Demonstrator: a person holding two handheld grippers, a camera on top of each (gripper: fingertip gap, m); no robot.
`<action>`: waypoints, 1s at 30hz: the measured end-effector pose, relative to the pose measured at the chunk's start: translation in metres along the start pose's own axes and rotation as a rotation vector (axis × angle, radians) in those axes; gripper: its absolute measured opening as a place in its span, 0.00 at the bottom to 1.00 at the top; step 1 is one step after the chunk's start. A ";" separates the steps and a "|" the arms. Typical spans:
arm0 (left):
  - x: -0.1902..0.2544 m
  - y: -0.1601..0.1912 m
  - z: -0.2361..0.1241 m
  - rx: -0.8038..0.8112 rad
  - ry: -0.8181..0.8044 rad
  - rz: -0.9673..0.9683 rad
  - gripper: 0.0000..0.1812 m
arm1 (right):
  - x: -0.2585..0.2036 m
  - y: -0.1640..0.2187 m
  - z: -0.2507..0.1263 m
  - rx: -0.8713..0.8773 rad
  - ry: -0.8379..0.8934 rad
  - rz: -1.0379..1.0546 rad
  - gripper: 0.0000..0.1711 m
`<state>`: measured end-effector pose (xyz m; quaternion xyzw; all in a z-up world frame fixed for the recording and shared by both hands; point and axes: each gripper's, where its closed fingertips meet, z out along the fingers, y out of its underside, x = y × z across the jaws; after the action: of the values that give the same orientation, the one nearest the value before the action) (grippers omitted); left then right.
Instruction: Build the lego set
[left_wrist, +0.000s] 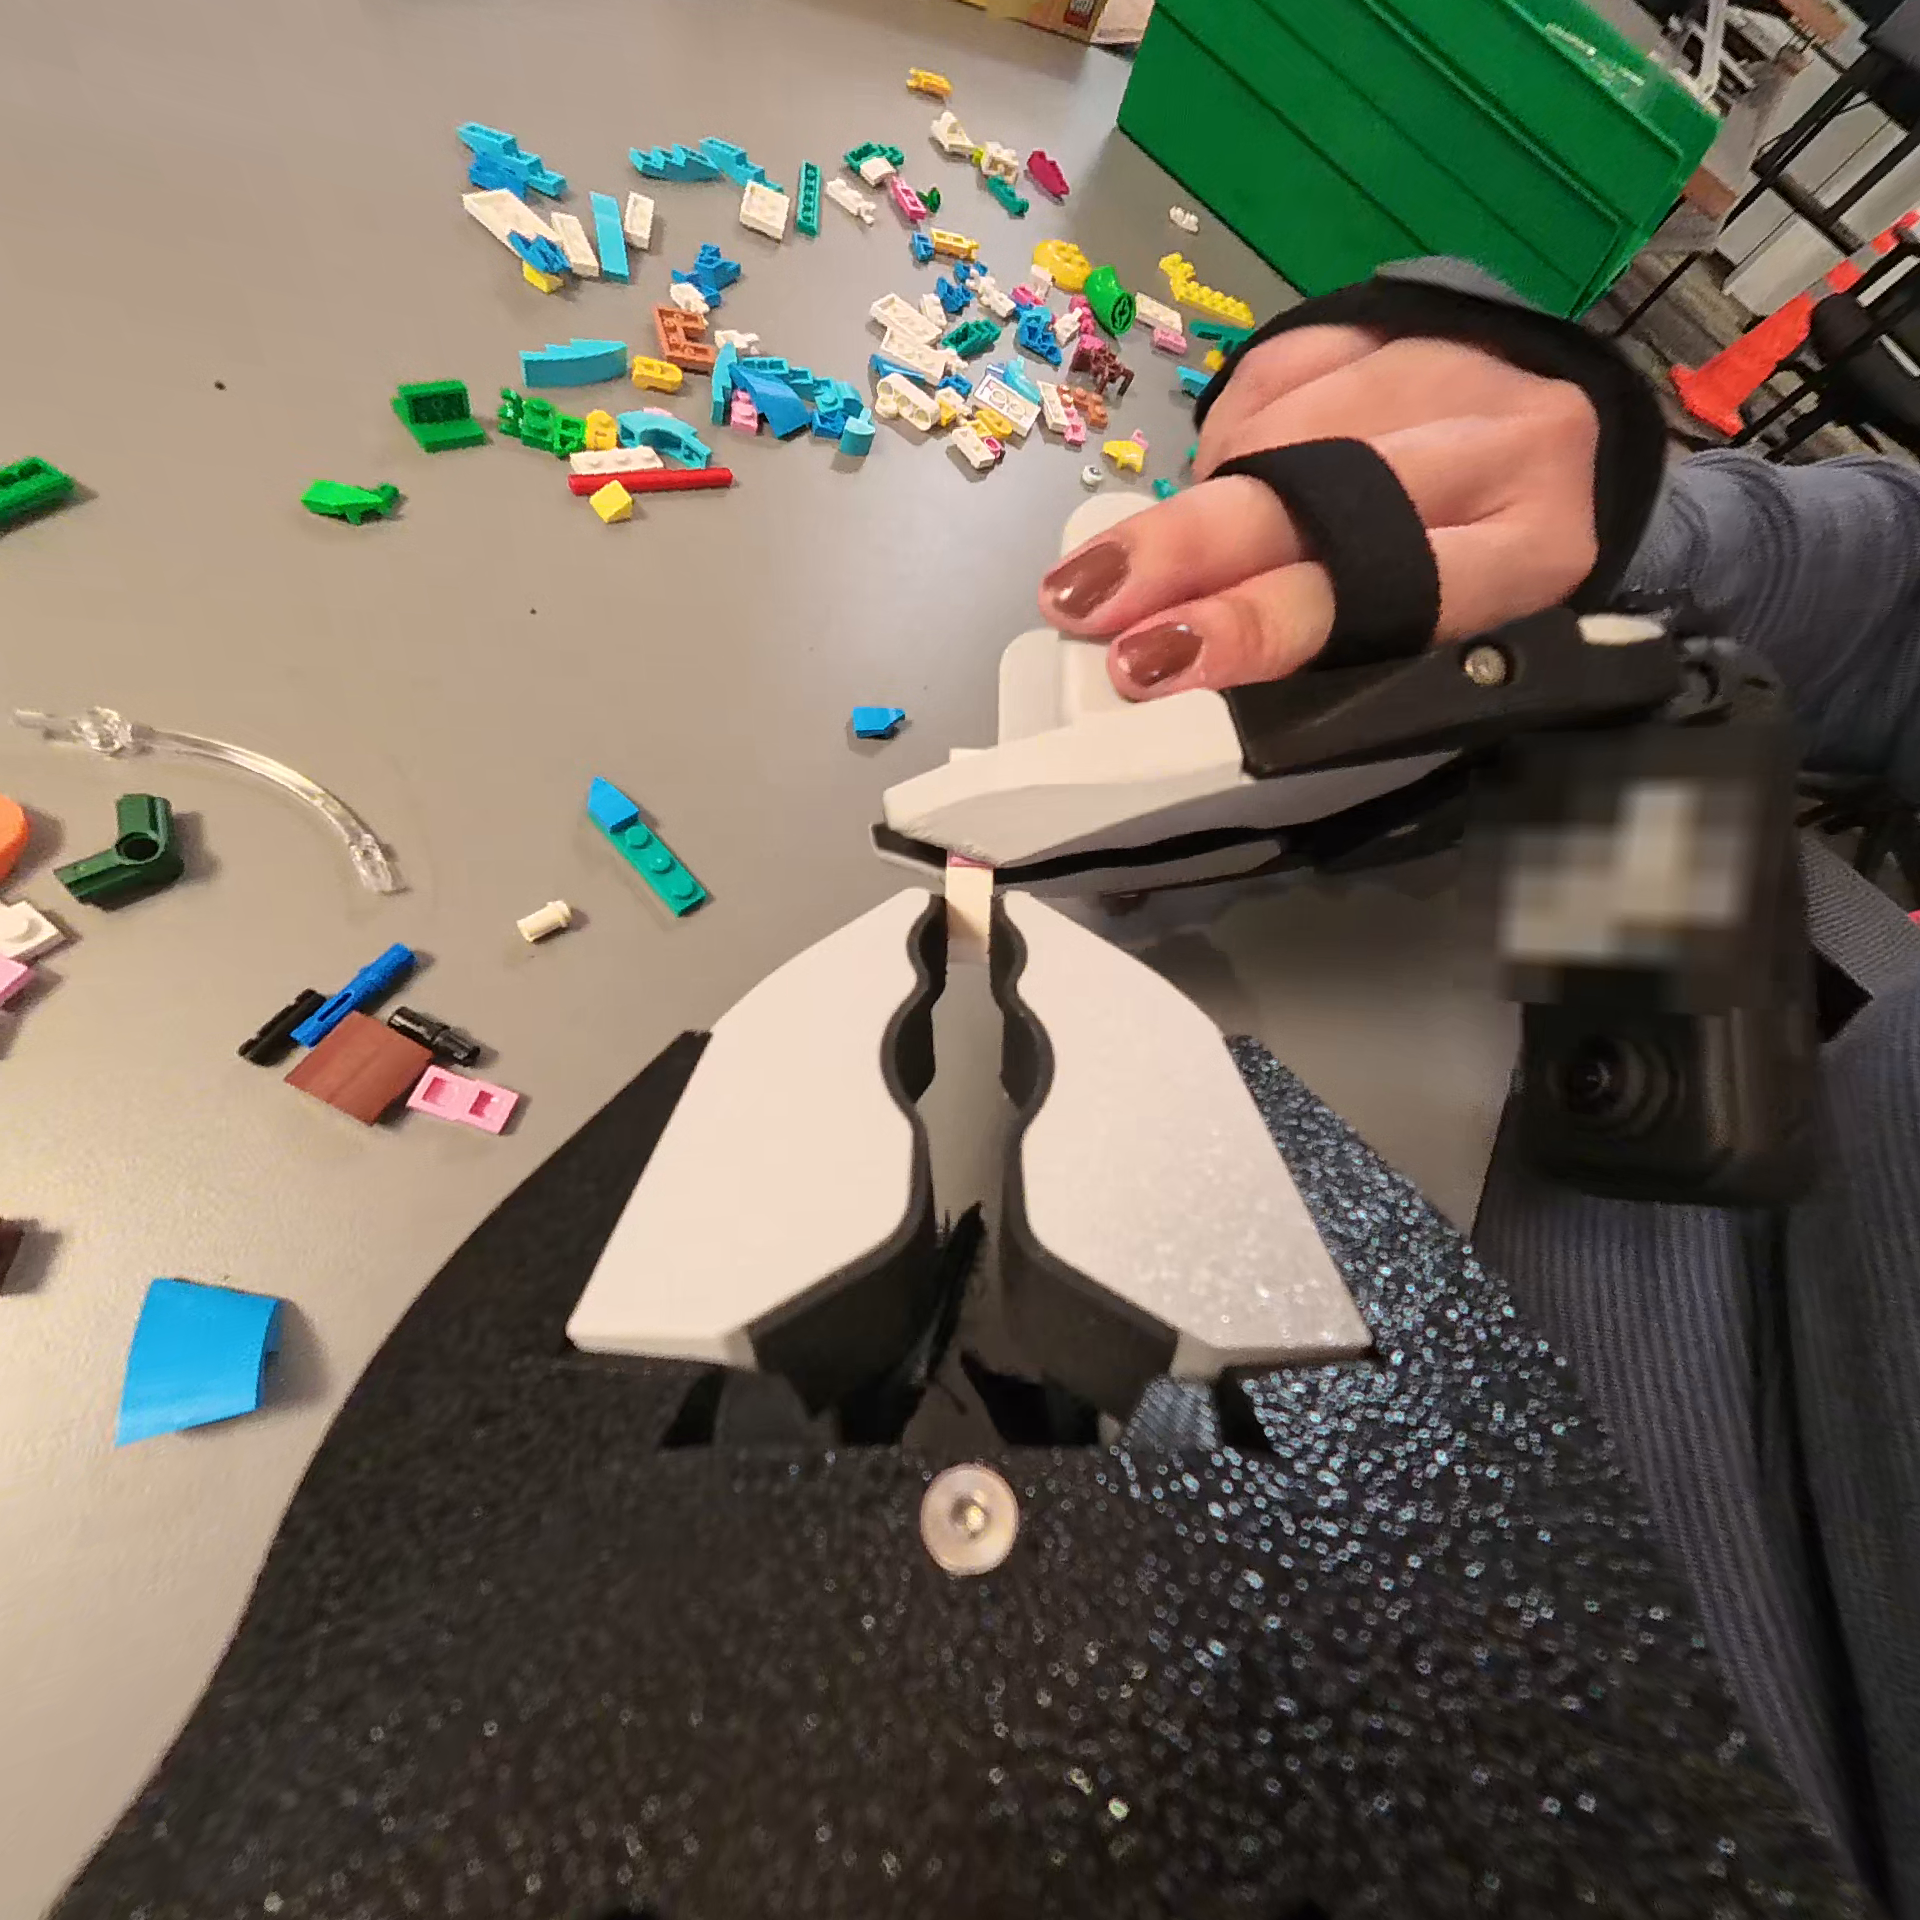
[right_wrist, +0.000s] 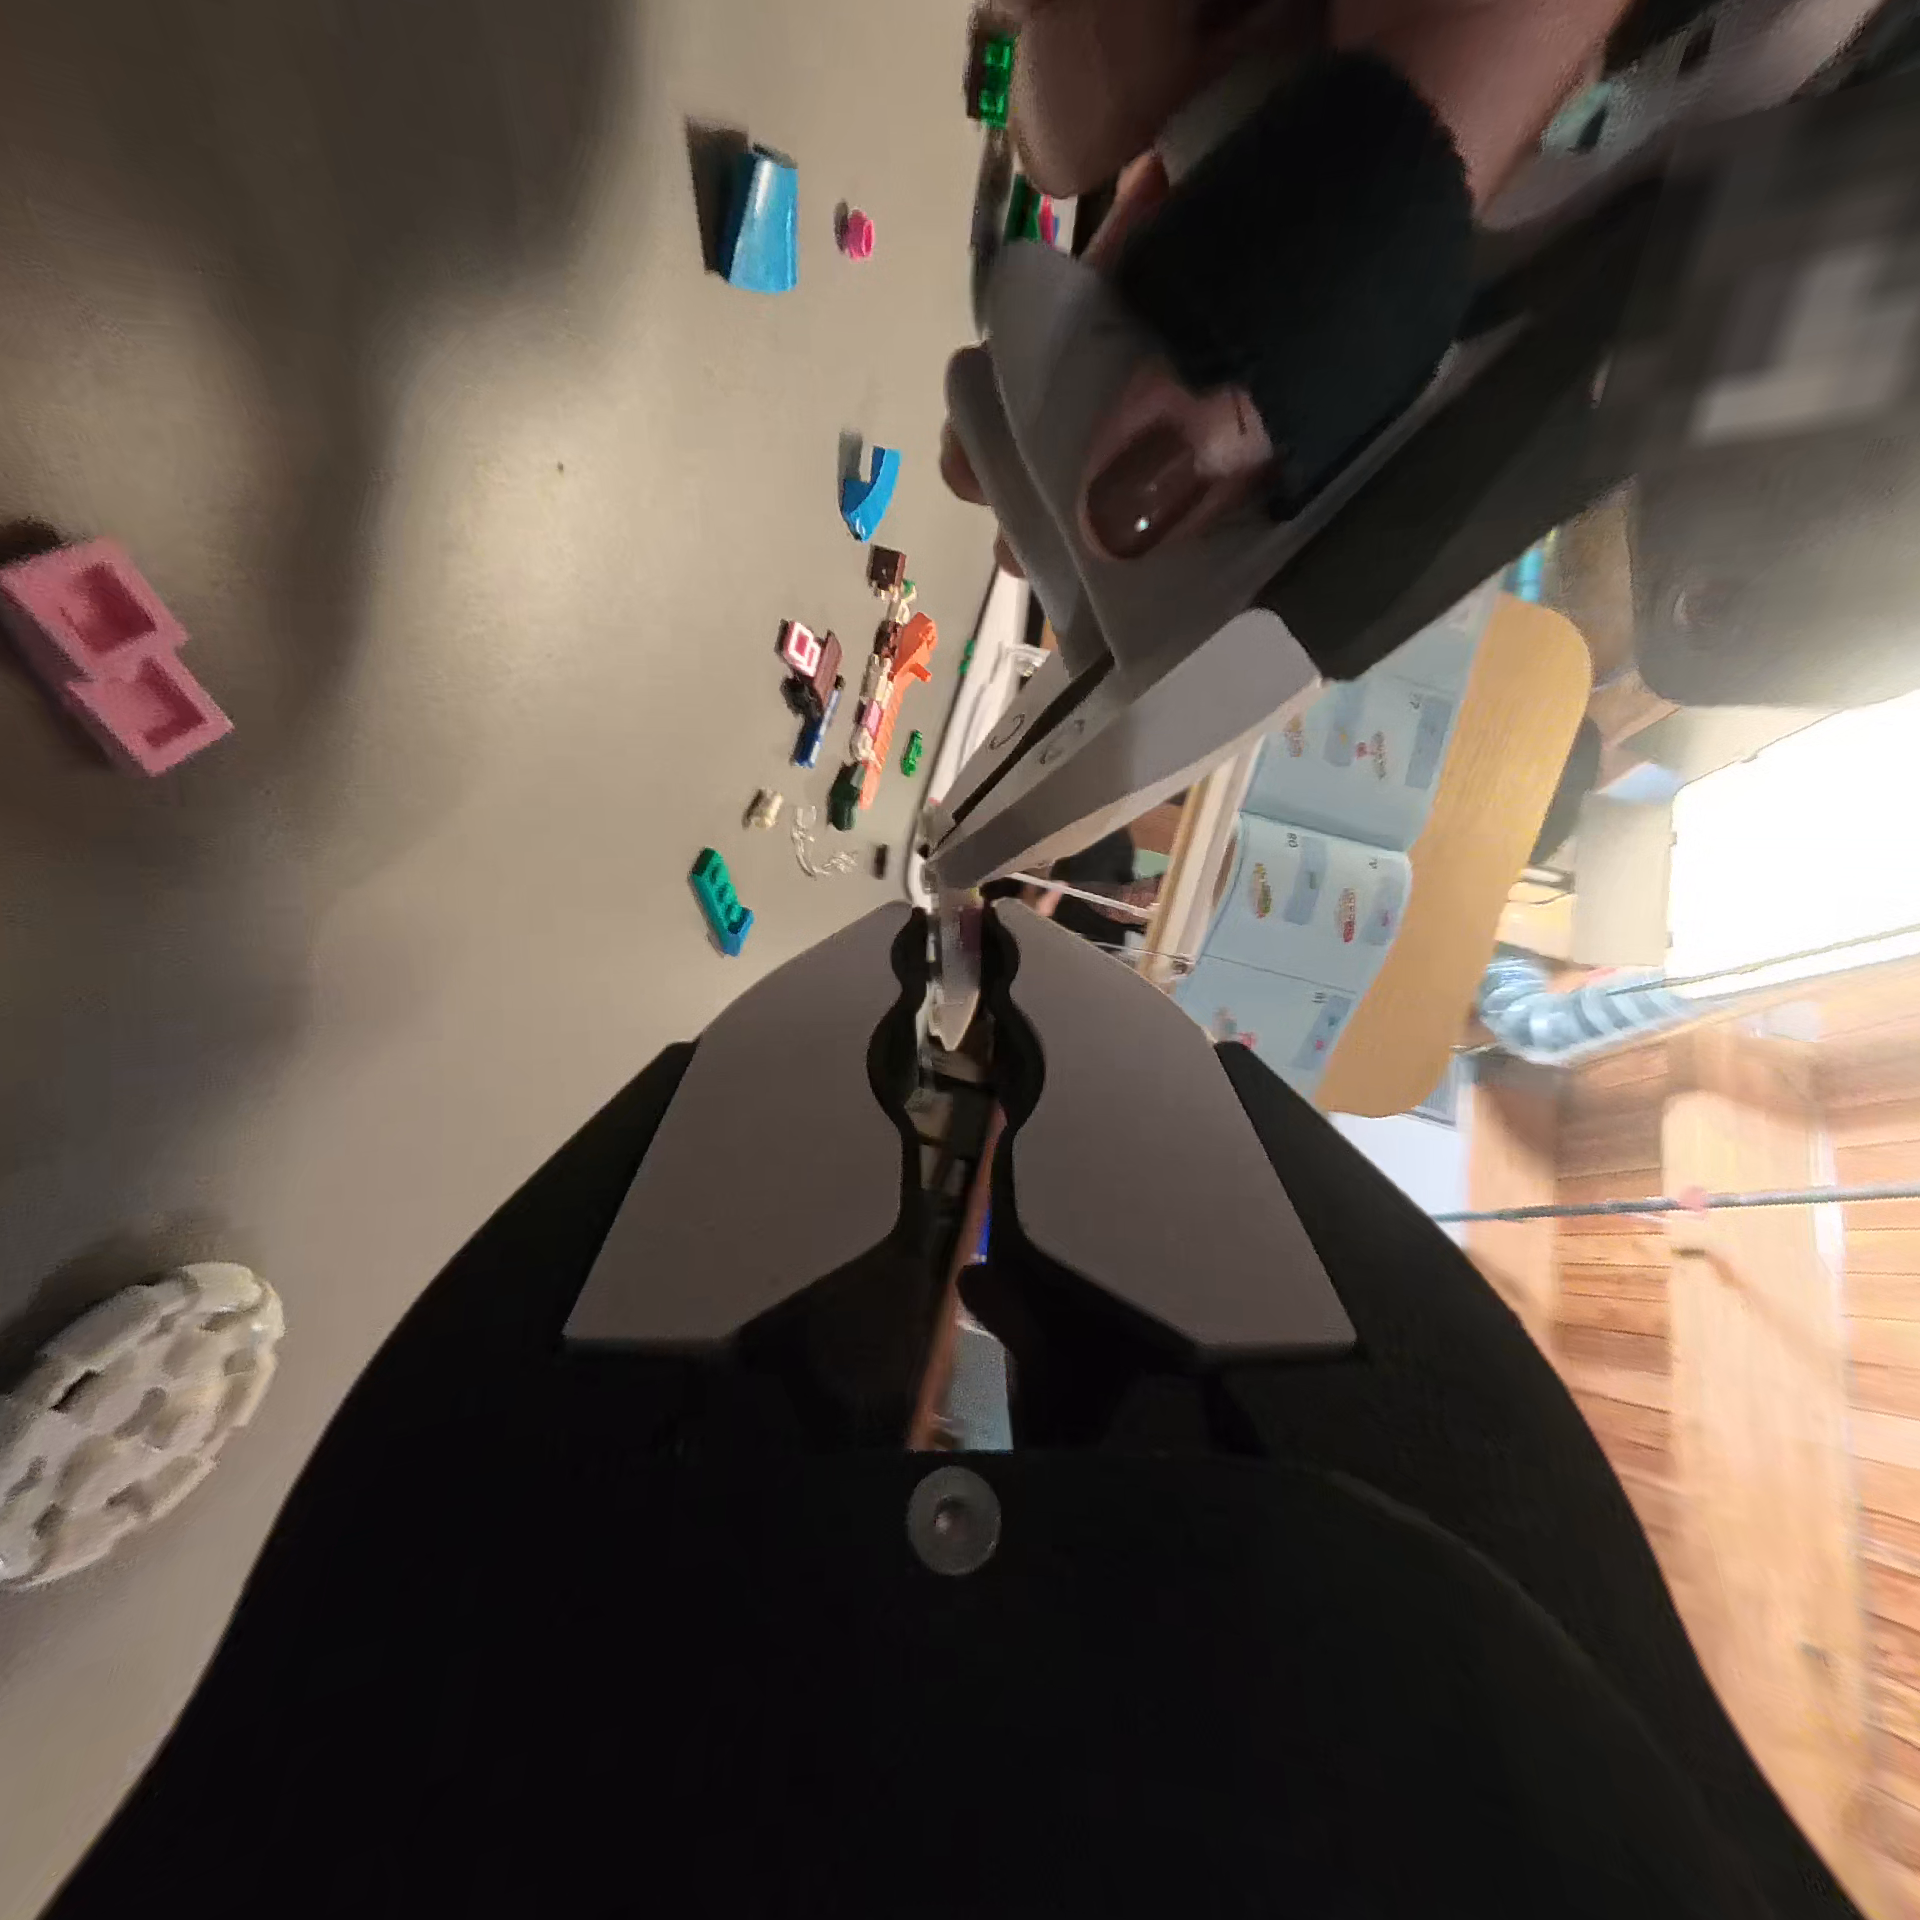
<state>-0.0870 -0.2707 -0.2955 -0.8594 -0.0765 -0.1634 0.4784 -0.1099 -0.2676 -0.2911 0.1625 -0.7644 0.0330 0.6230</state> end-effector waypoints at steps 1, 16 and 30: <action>0.000 -0.001 0.000 0.002 -0.003 0.000 0.04 | -0.001 0.000 0.000 0.013 -0.015 0.052 0.04; -0.002 0.005 0.010 -0.043 -0.054 0.014 0.04 | -0.013 0.002 0.000 0.053 -0.084 0.031 0.04; -0.018 -0.002 -0.014 0.074 -0.148 0.160 0.04 | -0.010 0.015 -0.008 0.020 -0.282 0.780 0.18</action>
<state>-0.1074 -0.2809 -0.2936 -0.8544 -0.0486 -0.0578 0.5142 -0.1052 -0.2492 -0.2971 -0.1302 -0.8462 0.2514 0.4515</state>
